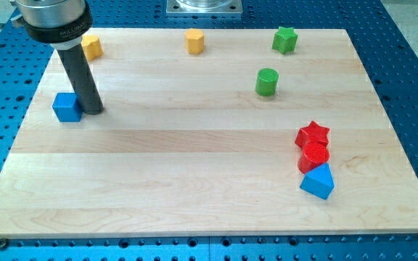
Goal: Place the green circle top right to the red star
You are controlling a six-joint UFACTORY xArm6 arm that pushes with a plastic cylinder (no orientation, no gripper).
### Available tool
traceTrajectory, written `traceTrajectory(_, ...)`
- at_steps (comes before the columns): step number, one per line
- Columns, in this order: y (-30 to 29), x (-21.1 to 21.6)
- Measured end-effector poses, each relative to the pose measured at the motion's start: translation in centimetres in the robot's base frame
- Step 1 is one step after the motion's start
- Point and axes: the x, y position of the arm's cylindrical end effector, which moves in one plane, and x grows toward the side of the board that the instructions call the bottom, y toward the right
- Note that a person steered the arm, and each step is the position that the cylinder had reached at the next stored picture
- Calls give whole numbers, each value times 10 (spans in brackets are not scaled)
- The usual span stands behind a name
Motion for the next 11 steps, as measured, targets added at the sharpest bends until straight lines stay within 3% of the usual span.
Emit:
traceTrajectory(1, 0, 3)
traceTrajectory(2, 40, 13)
traceTrajectory(3, 140, 33)
traceTrajectory(4, 233, -34)
traceTrajectory(5, 266, -67)
traceTrajectory(7, 371, -15)
traceTrajectory(8, 377, -27)
traceTrajectory(9, 446, -80)
traceTrajectory(11, 475, -15)
